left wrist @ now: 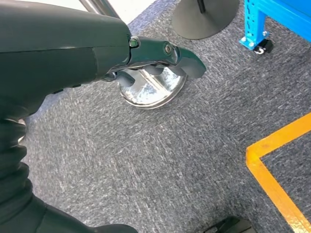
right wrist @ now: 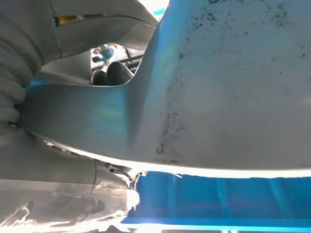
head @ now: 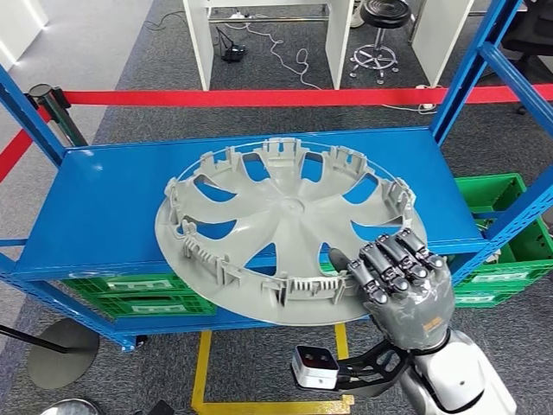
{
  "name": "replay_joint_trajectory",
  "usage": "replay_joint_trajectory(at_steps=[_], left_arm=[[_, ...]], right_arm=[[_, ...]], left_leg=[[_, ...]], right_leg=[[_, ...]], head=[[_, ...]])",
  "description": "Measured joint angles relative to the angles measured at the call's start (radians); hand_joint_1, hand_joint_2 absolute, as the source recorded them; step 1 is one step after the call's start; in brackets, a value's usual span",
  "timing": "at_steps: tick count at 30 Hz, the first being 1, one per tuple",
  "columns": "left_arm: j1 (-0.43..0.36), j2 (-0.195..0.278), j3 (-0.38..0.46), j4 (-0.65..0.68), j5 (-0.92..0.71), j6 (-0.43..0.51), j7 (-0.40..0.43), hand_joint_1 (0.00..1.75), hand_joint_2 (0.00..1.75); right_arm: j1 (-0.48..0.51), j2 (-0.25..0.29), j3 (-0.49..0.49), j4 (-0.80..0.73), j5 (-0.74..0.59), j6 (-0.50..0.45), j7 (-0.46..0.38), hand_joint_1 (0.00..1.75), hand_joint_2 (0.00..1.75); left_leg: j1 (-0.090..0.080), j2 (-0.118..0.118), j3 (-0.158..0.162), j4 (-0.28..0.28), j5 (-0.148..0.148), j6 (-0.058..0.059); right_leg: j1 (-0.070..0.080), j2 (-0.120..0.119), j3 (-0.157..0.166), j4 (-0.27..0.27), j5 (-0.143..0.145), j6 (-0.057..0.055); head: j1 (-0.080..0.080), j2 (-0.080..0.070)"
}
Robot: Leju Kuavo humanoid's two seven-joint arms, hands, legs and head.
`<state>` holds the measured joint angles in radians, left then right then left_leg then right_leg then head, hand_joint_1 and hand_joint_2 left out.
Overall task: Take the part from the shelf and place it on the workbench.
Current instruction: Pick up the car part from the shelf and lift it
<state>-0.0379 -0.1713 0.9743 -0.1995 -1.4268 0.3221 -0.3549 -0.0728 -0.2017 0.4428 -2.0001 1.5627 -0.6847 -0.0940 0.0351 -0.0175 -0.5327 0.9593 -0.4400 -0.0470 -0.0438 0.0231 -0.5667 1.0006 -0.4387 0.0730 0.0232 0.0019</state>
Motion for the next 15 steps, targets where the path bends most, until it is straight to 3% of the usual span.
replay_joint_trajectory(at_steps=[6, 10, 12, 14, 15], left_arm=[[0.001, 0.002, 0.001, 0.000, 0.005, 0.000, 0.010, 0.00, 1.75], [0.000, 0.001, 0.001, 0.000, 0.007, 0.000, 0.018, 0.00, 1.75], [0.000, 0.000, 0.001, 0.000, 0.007, -0.001, 0.019, 0.00, 1.75], [0.000, 0.001, 0.002, 0.000, 0.008, -0.002, 0.020, 0.00, 1.75], [0.000, 0.001, 0.002, 0.000, 0.008, -0.002, 0.020, 0.00, 1.75]], right_arm=[[0.003, 0.000, 0.021, 0.000, -0.031, 0.000, 0.034, 1.75, 1.75], [0.007, 0.000, 0.021, 0.000, -0.050, 0.000, 0.016, 1.75, 1.75], [0.009, 0.000, 0.021, 0.000, -0.054, 0.000, 0.005, 1.75, 1.75], [0.013, 0.000, 0.021, 0.000, -0.061, 0.000, -0.004, 1.75, 1.75], [0.016, 0.000, 0.020, 0.000, -0.065, 0.000, -0.008, 1.75, 1.75]], left_leg=[[-0.004, 0.000, -0.006, 0.014, -0.009, 0.017], [-0.004, 0.004, -0.003, 0.000, 0.008, 0.038], [0.000, 0.009, 0.001, -0.015, 0.018, 0.046], [-0.002, 0.011, -0.001, -0.015, 0.019, 0.048], [-0.004, 0.012, -0.001, -0.015, 0.019, 0.048]], right_leg=[[-0.007, 0.001, 0.001, -0.005, 0.003, 0.007], [-0.008, -0.001, -0.002, -0.009, 0.000, 0.024], [-0.004, -0.010, -0.037, 0.066, -0.049, 0.024], [0.000, -0.014, -0.097, 0.206, -0.111, 0.024], [0.001, -0.014, -0.119, 0.256, -0.124, 0.025]], head=[[-0.001, 0.000], [0.001, 0.000], [0.007, 0.000], [0.011, 0.000], [0.012, 0.000]])
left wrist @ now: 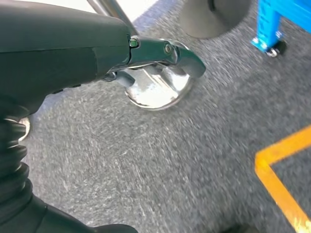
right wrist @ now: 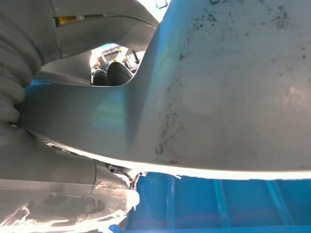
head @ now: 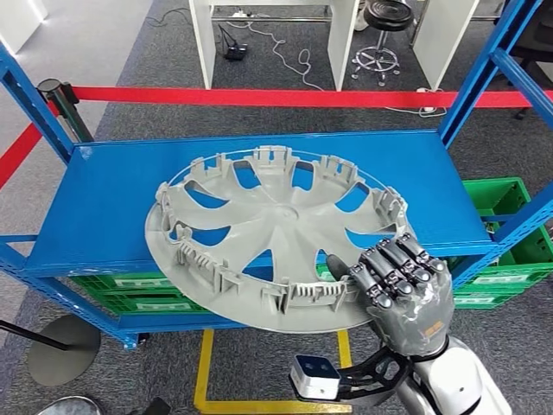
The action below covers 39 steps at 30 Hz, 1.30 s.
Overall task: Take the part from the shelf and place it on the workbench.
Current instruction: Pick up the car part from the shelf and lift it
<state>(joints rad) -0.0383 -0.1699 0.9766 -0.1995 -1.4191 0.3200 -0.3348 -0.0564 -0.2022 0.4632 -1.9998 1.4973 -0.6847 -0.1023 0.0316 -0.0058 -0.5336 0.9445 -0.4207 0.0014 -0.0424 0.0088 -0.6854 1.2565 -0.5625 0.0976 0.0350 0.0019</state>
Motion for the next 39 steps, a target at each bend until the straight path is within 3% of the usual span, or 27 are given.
replay_joint_trajectory(at_steps=[1, 2, 4, 6, 10, 11, 13, 15, 16, 17, 18, 20, 21, 22, 25, 27, 29, 30, 31, 32, 33, 34, 36, 37, 39], left_arm=[[0.000, 0.000, 0.000, 0.000, 0.000, 0.000, 0.000, 0.00, 1.75], [0.000, -0.002, 0.000, 0.000, 0.000, 0.000, 0.000, 0.00, 1.75], [0.000, -0.003, 0.000, 0.000, 0.000, -0.001, 0.000, 0.00, 1.75], [0.000, -0.002, 0.000, 0.000, 0.001, -0.001, 0.000, 0.00, 1.75], [0.000, -0.001, 0.001, 0.000, 0.004, -0.002, 0.000, 0.00, 1.75], [0.000, -0.001, 0.001, 0.000, 0.005, -0.003, 0.000, 0.00, 1.75], [0.000, -0.002, 0.000, 0.000, 0.005, -0.004, 0.000, 0.00, 1.75], [0.000, -0.002, 0.001, 0.000, 0.006, -0.005, 0.000, 0.00, 1.75], [0.000, -0.002, 0.001, 0.000, 0.006, -0.005, 0.000, 0.00, 1.75], [0.000, -0.002, 0.001, 0.000, 0.006, -0.005, 0.000, 0.00, 1.75], [0.000, -0.001, 0.001, 0.000, 0.006, -0.005, 0.000, 0.00, 1.75], [-0.003, -0.001, 0.001, 0.000, 0.006, -0.005, 0.001, 0.00, 1.75], [-0.005, -0.001, 0.001, 0.000, 0.006, -0.005, 0.001, 0.00, 1.75], [-0.006, -0.002, 0.001, 0.000, 0.006, -0.005, 0.001, 0.00, 1.75], [-0.006, -0.002, 0.001, 0.000, 0.006, -0.006, 0.007, 0.00, 1.75], [-0.005, -0.001, 0.002, 0.000, 0.007, -0.005, 0.010, 0.00, 1.75], [-0.006, 0.000, 0.003, 0.000, 0.007, -0.005, 0.011, 0.00, 1.75], [-0.006, -0.001, 0.004, 0.000, 0.007, -0.005, 0.012, 0.00, 1.75], [-0.006, -0.001, 0.004, 0.000, 0.007, -0.005, 0.012, 0.00, 1.75], [-0.006, -0.001, 0.005, 0.000, 0.007, -0.005, 0.013, 0.00, 1.75], [-0.006, -0.001, 0.005, 0.000, 0.007, -0.004, 0.014, 0.00, 1.75], [-0.006, -0.001, 0.005, 0.000, 0.007, -0.004, 0.014, 0.00, 1.75], [-0.006, -0.001, 0.005, 0.000, 0.007, -0.003, 0.014, 0.00, 1.75], [-0.006, -0.002, 0.006, 0.000, 0.007, -0.003, 0.014, 0.00, 1.75], [-0.006, -0.002, 0.006, 0.000, 0.007, -0.003, 0.014, 0.00, 1.75]], right_arm=[[0.003, 0.000, 0.000, 0.001, -0.005, 0.000, -0.004, 1.75, 1.75], [0.005, 0.000, 0.000, 0.002, -0.009, 0.000, -0.008, 1.75, 1.75], [0.006, 0.000, 0.000, 0.003, -0.017, 0.000, -0.016, 1.75, 1.75], [0.007, 0.000, -0.001, 0.004, -0.026, 0.000, -0.023, 1.75, 1.75], [0.011, 0.001, -0.004, 0.005, -0.037, -0.002, -0.043, 1.75, 1.75], [0.012, 0.001, -0.005, 0.005, -0.039, -0.002, -0.049, 1.75, 1.75], [0.013, 0.004, -0.008, 0.005, -0.037, -0.002, -0.062, 1.75, 1.75], [0.016, 0.009, -0.013, 0.005, -0.028, -0.002, -0.072, 1.75, 1.75], [0.018, 0.011, -0.015, 0.005, -0.022, -0.002, -0.074, 1.75, 1.75], [0.021, 0.013, -0.017, 0.004, -0.016, -0.002, -0.075, 1.75, 1.75], [0.023, 0.014, -0.019, 0.003, -0.011, -0.002, -0.074, 1.75, 1.75], [0.024, 0.017, -0.022, 0.000, -0.003, -0.002, -0.072, 1.75, 1.75], [0.025, 0.017, -0.024, -0.002, 0.002, -0.002, -0.069, 1.75, 1.75], [0.025, 0.018, -0.026, -0.004, 0.009, -0.002, -0.063, 1.75, 1.75], [0.032, 0.018, -0.027, -0.009, 0.038, -0.002, -0.028, 1.75, 1.75], [0.037, 0.017, -0.027, -0.012, 0.043, -0.002, -0.004, 1.75, 1.75], [0.037, 0.017, -0.027, -0.012, 0.037, -0.002, 0.007, 1.75, 1.75], [0.037, 0.016, -0.027, -0.012, 0.034, -0.002, 0.010, 1.75, 1.75], [0.037, 0.016, -0.027, -0.012, 0.031, -0.002, 0.012, 1.75, 1.75], [0.037, 0.016, -0.027, -0.012, 0.029, -0.002, 0.013, 1.75, 1.75], [0.037, 0.016, -0.027, -0.012, 0.026, -0.002, 0.014, 1.75, 1.75], [0.037, 0.016, -0.027, -0.012, 0.025, -0.002, 0.014, 1.75, 1.75], [0.036, 0.016, -0.027, -0.012, 0.022, -0.002, 0.014, 1.75, 1.75], [0.035, 0.016, -0.027, -0.012, 0.021, -0.002, 0.015, 1.75, 1.75], [0.033, 0.016, -0.027, -0.012, 0.019, -0.002, 0.015, 1.75, 1.75]], left_leg=[[-0.001, 0.000, 0.000, 0.001, 0.000, 0.000], [0.000, 0.000, -0.001, 0.003, -0.001, -0.001], [0.002, -0.002, -0.004, 0.013, -0.005, -0.009], [-0.001, -0.004, -0.012, 0.026, -0.008, -0.022], [-0.001, -0.004, -0.030, 0.044, -0.014, -0.043], [0.000, -0.003, -0.042, 0.066, -0.037, -0.045], [-0.002, -0.002, -0.091, 0.179, -0.118, -0.046], [-0.004, -0.002, -0.138, 0.312, -0.183, -0.044], [-0.005, -0.002, -0.143, 0.340, -0.189, -0.041], [-0.006, -0.002, -0.126, 0.326, -0.174, -0.038], [-0.007, -0.002, -0.092, 0.277, -0.147, -0.034], [-0.008, -0.002, -0.002, 0.133, -0.099, -0.027], [-0.010, -0.004, 0.027, 0.083, -0.089, -0.025], [-0.011, -0.005, 0.040, 0.055, -0.087, -0.023], [-0.016, -0.005, 0.023, 0.049, -0.071, -0.007], [-0.016, -0.002, 0.005, 0.046, -0.051, 0.010], [-0.020, 0.000, -0.019, 0.046, -0.031, 0.020], [-0.023, 0.000, -0.031, 0.047, -0.021, 0.022], [-0.026, 0.000, -0.044, 0.048, -0.011, 0.024], [-0.028, 0.001, -0.056, 0.049, -0.002, 0.024], [-0.030, 0.000, -0.067, 0.049, 0.007, 0.023], [-0.031, 0.000, -0.076, 0.049, 0.016, 0.022], [-0.034, -0.001, -0.089, 0.049, 0.033, 0.015], [-0.033, -0.001, -0.092, 0.049, 0.041, 0.010], [-0.031, -0.002, -0.096, 0.046, 0.058, -0.002]], right_leg=[[0.001, 0.000, -0.004, 0.012, 0.008, 0.000], [0.002, -0.001, 0.013, -0.018, 0.035, 0.000], [0.002, -0.003, 0.086, -0.153, 0.093, 0.000], [0.004, 0.000, 0.131, -0.232, 0.111, -0.010], [0.007, 0.003, 0.109, -0.225, 0.111, -0.046], [0.008, 0.002, 0.101, -0.224, 0.116, -0.056], [0.011, -0.001, 0.085, -0.225, 0.128, -0.071], [0.016, -0.003, 0.068, -0.224, 0.140, -0.076], [0.018, -0.003, 0.060, -0.224, 0.146, -0.075], [0.019, -0.004, 0.053, -0.224, 0.153, -0.074], [0.020, -0.003, 0.047, -0.224, 0.159, -0.071], [0.021, -0.002, 0.036, -0.222, 0.171, -0.062], [0.022, -0.002, 0.032, -0.223, 0.179, -0.056], [0.023, -0.002, 0.030, -0.224, 0.186, -0.049], [0.019, -0.002, 0.023, -0.233, 0.202, -0.029], [0.017, -0.003, 0.002, -0.190, 0.149, -0.022], [0.018, -0.004, -0.032, -0.069, 0.051, -0.019], [0.019, -0.004, -0.043, -0.004, 0.017, -0.019], [0.021, -0.004, -0.044, 0.040, 0.004, -0.020], [0.024, -0.004, -0.028, 0.050, 0.012, -0.022], [0.026, -0.004, 0.008, 0.018, 0.035, -0.027], [0.029, -0.004, 0.058, -0.045, 0.057, -0.033], [0.036, -0.003, 0.161, -0.189, 0.063, -0.045], [0.039, -0.002, 0.187, -0.233, 0.055, -0.049], [0.044, 0.000, 0.186, -0.255, 0.055, -0.058]], head=[[0.000, 0.000], [0.000, 0.000], [0.001, 0.000], [0.001, 0.000], [-0.002, 0.000], [-0.003, 0.000], [-0.005, 0.000], [-0.005, 0.000], [-0.005, 0.000], [-0.005, 0.000], [-0.005, 0.000], [-0.005, 0.000], [-0.004, 0.000], [-0.005, 0.000], [-0.004, 0.000], [-0.002, 0.000], [0.000, 0.000], [0.000, 0.000], [0.001, 0.000], [0.001, 0.000], [0.001, 0.000], [0.001, 0.000], [0.000, 0.000], [0.001, 0.000], [0.003, 0.000]])
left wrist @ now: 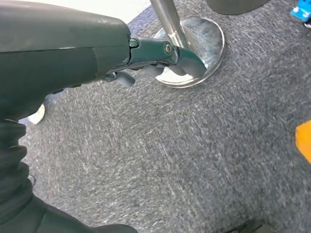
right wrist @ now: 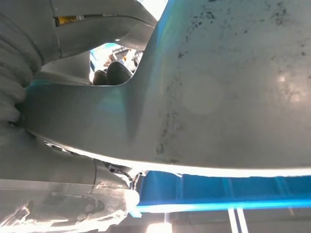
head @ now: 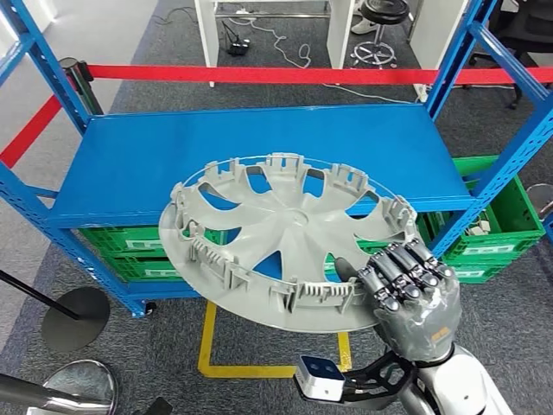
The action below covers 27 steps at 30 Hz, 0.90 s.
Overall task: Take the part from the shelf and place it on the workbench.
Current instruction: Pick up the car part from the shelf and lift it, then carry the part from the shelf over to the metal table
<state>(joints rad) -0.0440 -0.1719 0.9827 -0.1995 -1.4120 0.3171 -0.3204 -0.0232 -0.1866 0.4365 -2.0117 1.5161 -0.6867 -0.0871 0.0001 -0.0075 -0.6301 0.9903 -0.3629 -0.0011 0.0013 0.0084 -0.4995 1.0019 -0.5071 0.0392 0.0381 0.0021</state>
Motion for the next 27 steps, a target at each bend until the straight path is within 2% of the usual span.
replay_joint_trajectory(at_steps=[1, 2, 3, 5, 6, 7, 8, 9, 10, 11, 12, 13, 14, 16, 17, 18, 19, 21, 22, 23, 24, 25, 26, 27], left_arm=[[0.001, 0.000, 0.000, 0.000, 0.000, 0.000, 0.000, 0.00, 1.75], [0.001, 0.000, 0.001, 0.000, 0.000, 0.001, 0.000, 0.00, 1.75], [0.002, 0.000, 0.001, 0.000, 0.000, 0.001, 0.000, 0.00, 1.75], [0.002, 0.000, 0.001, 0.000, 0.000, 0.002, 0.001, 0.00, 1.75], [0.001, 0.000, 0.001, 0.000, 0.000, 0.002, 0.001, 0.00, 1.75], [0.001, 0.000, 0.002, 0.000, 0.000, 0.002, 0.002, 0.00, 1.75], [0.001, 0.001, 0.002, 0.000, 0.000, 0.002, 0.002, 0.00, 1.75], [0.001, 0.001, 0.002, 0.000, 0.000, 0.002, 0.003, 0.00, 1.75], [0.000, 0.002, 0.002, 0.000, -0.001, 0.002, 0.004, 0.00, 1.75], [-0.001, 0.002, 0.002, 0.000, -0.001, 0.002, 0.005, 0.00, 1.75], [-0.003, 0.002, 0.002, 0.000, -0.002, 0.002, 0.006, 0.00, 1.75], [-0.005, 0.001, 0.002, 0.000, -0.002, 0.002, 0.006, 0.00, 1.75], [-0.007, 0.001, 0.002, 0.000, -0.003, 0.002, 0.006, 0.00, 1.75], [-0.006, 0.000, 0.002, 0.000, -0.005, 0.003, 0.007, 0.00, 1.75], [-0.005, 0.001, 0.002, 0.000, -0.006, 0.003, 0.008, 0.00, 1.75], [-0.004, 0.002, 0.002, 0.000, -0.007, 0.003, 0.009, 0.00, 1.75], [-0.003, 0.002, 0.002, 0.000, -0.008, 0.003, 0.010, 0.00, 1.75], [-0.004, 0.003, 0.003, 0.000, -0.010, 0.003, 0.011, 0.00, 1.75], [-0.003, 0.002, 0.003, 0.000, -0.010, 0.003, 0.012, 0.00, 1.75], [-0.003, 0.002, 0.003, 0.000, -0.011, 0.003, 0.012, 0.00, 1.75], [-0.003, 0.002, 0.003, 0.000, -0.011, 0.002, 0.014, 0.00, 1.75], [-0.004, 0.002, 0.003, 0.000, -0.011, 0.002, 0.015, 0.00, 1.75], [-0.004, 0.002, 0.003, 0.000, -0.012, 0.001, 0.016, 0.00, 1.75], [-0.005, 0.002, 0.003, 0.000, -0.012, 0.001, 0.017, 0.00, 1.75]], right_arm=[[-0.001, 0.000, 0.000, 0.000, -0.002, 0.000, 0.000, 1.75, 1.75], [-0.002, 0.000, 0.000, 0.000, -0.004, 0.000, -0.001, 1.75, 1.75], [-0.003, 0.000, 0.000, 0.000, -0.007, 0.000, -0.002, 1.75, 1.75], [-0.004, 0.000, 0.000, 0.000, -0.011, 0.000, -0.003, 1.75, 1.75], [-0.004, 0.000, 0.000, 0.001, -0.012, 0.000, -0.003, 1.75, 1.75], [-0.003, 0.000, 0.000, 0.001, -0.013, 0.000, -0.003, 1.75, 1.75], [-0.002, 0.000, 0.000, 0.002, -0.014, 0.000, -0.004, 1.75, 1.75], [-0.001, 0.000, 0.000, 0.003, -0.015, 0.000, -0.004, 1.75, 1.75], [0.000, 0.000, 0.000, 0.004, -0.016, 0.000, -0.005, 1.75, 1.75], [0.000, 0.000, 0.000, 0.005, -0.018, 0.000, -0.006, 1.75, 1.75], [0.000, 0.000, -0.001, 0.006, -0.020, 0.000, -0.008, 1.75, 1.75], [0.001, 0.000, -0.002, 0.006, -0.022, 0.000, -0.009, 1.75, 1.75], [0.002, -0.001, -0.003, 0.007, -0.024, 0.000, -0.011, 1.75, 1.75], [0.006, -0.001, -0.005, 0.009, -0.026, 0.000, -0.014, 1.75, 1.75], [0.008, -0.001, -0.007, 0.011, -0.027, 0.000, -0.016, 1.75, 1.75], [0.010, -0.001, -0.009, 0.012, -0.029, 0.000, -0.017, 1.75, 1.75], [0.012, -0.002, -0.011, 0.014, -0.031, 0.000, -0.018, 1.75, 1.75], [0.012, -0.002, -0.015, 0.019, -0.037, 0.000, -0.019, 1.75, 1.75], [0.012, -0.002, -0.017, 0.021, -0.040, 0.000, -0.020, 1.75, 1.75], [0.012, -0.003, -0.017, 0.024, -0.043, 0.000, -0.022, 1.75, 1.75], [0.013, -0.003, -0.019, 0.027, -0.046, 0.000, -0.023, 1.75, 1.75], [0.012, -0.003, -0.020, 0.031, -0.049, 0.000, -0.026, 1.75, 1.75], [0.012, -0.003, -0.022, 0.033, -0.052, 0.000, -0.028, 1.75, 1.75], [0.011, -0.003, -0.024, 0.034, -0.054, 0.000, -0.030, 1.75, 1.75]], left_leg=[[0.001, 0.000, -0.003, 0.001, 0.000, -0.006], [0.002, 0.000, -0.010, 0.010, -0.018, -0.012], [0.002, 0.000, -0.022, 0.037, -0.052, -0.017], [0.005, 0.000, -0.057, 0.144, -0.153, -0.026], [0.007, 0.000, -0.073, 0.210, -0.190, -0.029], [0.008, 0.000, -0.080, 0.261, -0.204, -0.032], [0.010, 0.000, -0.073, 0.286, -0.195, -0.035], [0.011, 0.000, -0.050, 0.278, -0.168, -0.037], [0.013, 0.000, -0.010, 0.236, -0.138, -0.040], [0.016, 0.000, 0.042, 0.171, -0.124, -0.042], [0.017, -0.001, 0.095, 0.094, -0.128, -0.040], [0.017, -0.003, 0.132, 0.036, -0.139, -0.035], [0.015, -0.005, 0.152, -0.001, -0.152, -0.028], [0.012, -0.004, 0.145, -0.012, -0.146, -0.008], [0.011, -0.001, 0.136, -0.011, -0.136, 0.001], [0.011, 0.001, 0.126, -0.012, -0.124, 0.011], [0.011, 0.003, 0.114, -0.012, -0.112, 0.018], [0.007, 0.004, 0.084, -0.011, -0.087, 0.025], [0.005, 0.004, 0.068, -0.011, -0.074, 0.025], [0.003, 0.004, 0.051, -0.010, -0.062, 0.025], [0.002, 0.005, 0.036, -0.009, -0.050, 0.024], [0.001, 0.005, 0.021, -0.009, -0.038, 0.022], [0.000, 0.005, 0.009, -0.009, -0.026, 0.019], [-0.001, 0.005, -0.001, -0.008, -0.016, 0.015]], right_leg=[[-0.001, -0.002, -0.008, -0.002, 0.009, -0.007], [-0.003, -0.003, -0.015, -0.004, 0.019, -0.017], [-0.006, -0.005, -0.024, -0.006, 0.031, -0.025], [-0.009, -0.007, -0.050, -0.007, 0.057, -0.034], [-0.009, -0.007, -0.067, -0.006, 0.070, -0.033], [-0.009, -0.008, -0.085, -0.005, 0.083, -0.032], [-0.010, -0.008, -0.102, -0.004, 0.096, -0.029], [-0.012, -0.008, -0.119, -0.003, 0.108, -0.026], [-0.014, -0.009, -0.135, -0.001, 0.120, -0.021], [-0.016, -0.009, -0.149, 0.002, 0.130, -0.016], [-0.016, -0.009, -0.160, 0.007, 0.140, -0.010], [-0.015, -0.009, -0.168, 0.010, 0.149, -0.003], [-0.015, -0.009, -0.173, 0.011, 0.159, 0.004], [-0.017, -0.010, -0.178, 0.004, 0.179, 0.017], [-0.020, -0.010, -0.183, 0.007, 0.170, 0.022], [-0.021, -0.010, -0.193, 0.028, 0.141, 0.026], [-0.022, -0.010, -0.208, 0.070, 0.094, 0.029], [-0.021, -0.010, -0.238, 0.205, -0.010, 0.032], [-0.020, -0.009, -0.244, 0.266, -0.035, 0.032], [-0.019, -0.009, -0.238, 0.301, -0.036, 0.030], [-0.017, -0.009, -0.214, 0.299, -0.017, 0.027], [-0.016, -0.009, -0.171, 0.262, 0.009, 0.023], [-0.014, -0.009, -0.114, 0.195, 0.020, 0.018], [-0.012, -0.009, -0.052, 0.113, 0.016, 0.014]], head=[[0.002, 0.000], [0.000, 0.000], [-0.002, 0.000], [-0.005, 0.000], [-0.006, 0.000], [-0.006, 0.000], [-0.006, 0.000], [-0.006, 0.000], [-0.006, 0.000], [-0.006, 0.000], [-0.006, 0.000], [-0.006, 0.000], [-0.006, 0.000], [-0.005, 0.000], [-0.005, 0.000], [-0.005, 0.000], [-0.004, 0.000], [-0.003, 0.000], [-0.003, 0.000], [-0.003, 0.000], [-0.002, 0.000], [-0.003, 0.000], [-0.003, 0.000], [-0.003, 0.000]])
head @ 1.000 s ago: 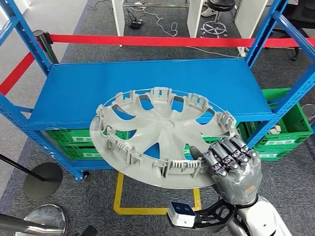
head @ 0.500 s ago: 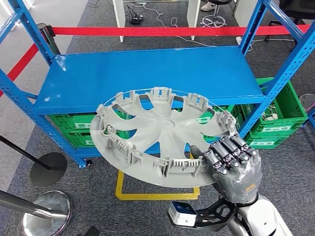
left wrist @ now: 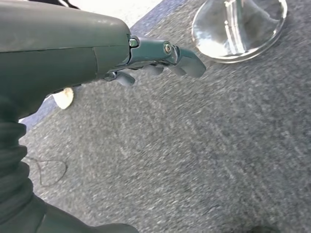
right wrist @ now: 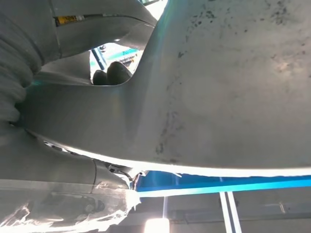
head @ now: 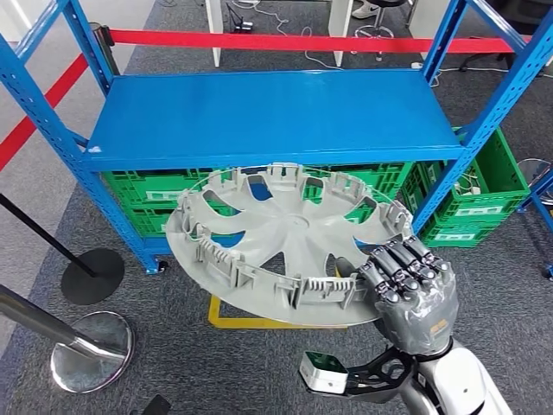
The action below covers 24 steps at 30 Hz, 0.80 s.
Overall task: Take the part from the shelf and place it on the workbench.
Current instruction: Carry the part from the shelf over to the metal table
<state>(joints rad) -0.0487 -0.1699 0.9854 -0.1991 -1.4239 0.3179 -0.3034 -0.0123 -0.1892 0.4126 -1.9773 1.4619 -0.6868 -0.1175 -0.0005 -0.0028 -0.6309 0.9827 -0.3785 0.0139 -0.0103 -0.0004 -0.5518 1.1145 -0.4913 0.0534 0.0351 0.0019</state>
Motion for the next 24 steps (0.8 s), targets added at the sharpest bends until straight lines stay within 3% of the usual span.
replay_joint_trajectory(at_steps=[1, 2, 3, 5, 6, 7, 9, 10, 11, 12, 14, 16, 17, 18, 20, 21, 22, 24], left_arm=[[0.000, 0.000, 0.000, 0.000, 0.000, 0.000, 0.001, 0.00, 1.75], [0.000, 0.000, 0.000, 0.000, 0.000, -0.001, 0.001, 0.00, 1.75], [0.000, 0.000, 0.000, 0.000, -0.001, -0.001, 0.001, 0.00, 1.75], [0.002, 0.001, 0.000, 0.000, -0.002, -0.001, 0.003, 0.00, 1.75], [0.003, 0.001, 0.000, 0.000, -0.003, -0.002, 0.004, 0.00, 1.75], [0.003, 0.001, 0.000, 0.000, -0.003, -0.002, 0.004, 0.00, 1.75], [0.003, 0.001, 0.000, 0.000, -0.004, -0.003, 0.004, 0.00, 1.75], [0.002, 0.001, 0.000, 0.000, -0.004, -0.003, 0.004, 0.00, 1.75], [0.002, 0.001, 0.000, 0.000, -0.005, -0.003, 0.005, 0.00, 1.75], [0.002, 0.001, 0.000, 0.000, -0.005, -0.004, 0.006, 0.00, 1.75], [0.001, 0.001, 0.000, 0.000, -0.005, -0.004, 0.007, 0.00, 1.75], [-0.003, 0.001, 0.000, 0.000, -0.005, -0.004, 0.007, 0.00, 1.75], [-0.005, 0.001, 0.000, 0.000, -0.005, -0.003, 0.007, 0.00, 1.75], [-0.006, 0.000, 0.000, 0.000, -0.005, -0.003, 0.007, 0.00, 1.75], [-0.004, 0.000, 0.000, 0.000, -0.004, -0.004, 0.008, 0.00, 1.75], [-0.003, 0.000, 0.000, 0.000, -0.004, -0.004, 0.009, 0.00, 1.75], [-0.002, 0.000, 0.001, 0.000, -0.003, -0.004, 0.010, 0.00, 1.75], [-0.003, 0.003, 0.001, 0.000, -0.002, -0.004, 0.012, 0.00, 1.75]], right_arm=[[-0.001, 0.000, -0.001, 0.001, -0.002, 0.000, -0.001, 1.75, 1.75], [-0.002, 0.000, -0.002, 0.002, -0.003, 0.000, -0.002, 1.75, 1.75], [-0.002, 0.000, -0.003, 0.004, -0.004, 0.000, -0.003, 1.75, 1.75], [-0.003, 0.000, -0.005, 0.008, -0.005, -0.001, -0.005, 1.75, 1.75], [-0.004, 0.000, -0.006, 0.010, -0.005, -0.001, -0.007, 1.75, 1.75], [-0.004, 0.000, -0.006, 0.012, -0.005, -0.001, -0.008, 1.75, 1.75], [-0.004, 0.000, -0.007, 0.017, -0.005, -0.001, -0.008, 1.75, 1.75], [-0.004, 0.000, -0.007, 0.019, -0.005, -0.001, -0.008, 1.75, 1.75], [-0.003, 0.000, -0.007, 0.022, -0.005, -0.001, -0.008, 1.75, 1.75], [-0.002, 0.000, -0.008, 0.025, -0.006, -0.001, -0.008, 1.75, 1.75], [-0.001, 0.000, -0.008, 0.029, -0.007, -0.001, -0.008, 1.75, 1.75], [-0.001, 0.000, -0.009, 0.031, -0.009, -0.001, -0.006, 1.75, 1.75], [-0.001, 0.000, -0.010, 0.031, -0.009, -0.001, -0.006, 1.75, 1.75], [-0.001, 0.000, -0.011, 0.031, -0.011, -0.001, -0.005, 1.75, 1.75], [0.002, 0.000, -0.011, 0.033, -0.015, -0.001, -0.005, 1.75, 1.75], [0.003, 0.000, -0.012, 0.034, -0.018, -0.001, -0.005, 1.75, 1.75], [0.005, 0.000, -0.014, 0.035, -0.020, -0.001, -0.005, 1.75, 1.75], [0.006, 0.000, -0.016, 0.039, -0.024, -0.001, -0.005, 1.75, 1.75]], left_leg=[[-0.001, 0.000, -0.006, 0.000, 0.011, -0.005], [-0.001, 0.000, -0.010, -0.001, 0.021, -0.010], [0.000, 0.000, -0.012, -0.003, 0.030, -0.016], [0.003, 0.000, -0.020, -0.002, 0.032, -0.029], [0.004, 0.000, -0.028, 0.013, 0.006, -0.035], [0.005, 0.000, -0.041, 0.047, -0.039, -0.039], [0.006, 0.001, -0.074, 0.170, -0.147, -0.046], [0.007, 0.001, -0.086, 0.235, -0.177, -0.048], [0.007, 0.001, -0.086, 0.281, -0.182, -0.050], [0.008, 0.001, -0.072, 0.295, -0.164, -0.051], [0.010, 0.001, 0.008, 0.220, -0.113, -0.052], [0.012, -0.001, 0.120, 0.072, -0.114, -0.049], [0.012, -0.003, 0.154, 0.019, -0.126, -0.044], [0.010, -0.004, 0.168, -0.008, -0.135, -0.036], [0.008, -0.002, 0.152, -0.010, -0.124, -0.018], [0.008, 0.000, 0.141, -0.009, -0.113, -0.008], [0.009, 0.003, 0.128, -0.010, -0.100, 0.000], [0.008, 0.004, 0.096, -0.009, -0.073, 0.010]], right_leg=[[0.003, 0.001, 0.046, -0.066, -0.012, -0.003], [0.006, 0.001, 0.070, -0.110, -0.027, -0.006], [0.009, 0.002, 0.076, -0.128, -0.031, -0.009], [0.008, 0.001, 0.054, -0.128, -0.014, -0.024], [0.007, -0.001, 0.044, -0.128, -0.003, -0.034], [0.005, -0.002, 0.033, -0.129, 0.010, -0.042], [0.004, -0.003, 0.005, -0.127, 0.039, -0.049], [0.004, -0.003, -0.012, -0.127, 0.053, -0.048], [0.004, -0.003, -0.030, -0.125, 0.067, -0.046], [0.003, -0.003, -0.048, -0.124, 0.079, -0.044], [0.002, -0.003, -0.078, -0.120, 0.103, -0.036], [0.004, -0.004, -0.101, -0.111, 0.123, -0.026], [0.005, -0.004, -0.108, -0.109, 0.133, -0.020], [0.005, -0.005, -0.112, -0.109, 0.143, -0.014], [0.002, -0.004, -0.118, -0.113, 0.157, -0.003], [0.000, -0.003, -0.128, -0.102, 0.140, 0.002], [-0.001, -0.003, -0.141, -0.071, 0.102, 0.007], [-0.001, -0.003, -0.174, 0.050, -0.007, 0.014]], head=[[-0.001, 0.000], [0.000, 0.000], [0.001, 0.000], [0.003, 0.000], [0.001, 0.000], [-0.001, 0.000], [-0.004, 0.000], [-0.004, 0.000], [-0.004, 0.000], [-0.004, 0.000], [-0.004, 0.000], [-0.004, 0.000], [-0.004, 0.000], [-0.005, 0.000], [-0.005, 0.000], [-0.003, 0.000], [-0.001, 0.000], [0.003, 0.000]])
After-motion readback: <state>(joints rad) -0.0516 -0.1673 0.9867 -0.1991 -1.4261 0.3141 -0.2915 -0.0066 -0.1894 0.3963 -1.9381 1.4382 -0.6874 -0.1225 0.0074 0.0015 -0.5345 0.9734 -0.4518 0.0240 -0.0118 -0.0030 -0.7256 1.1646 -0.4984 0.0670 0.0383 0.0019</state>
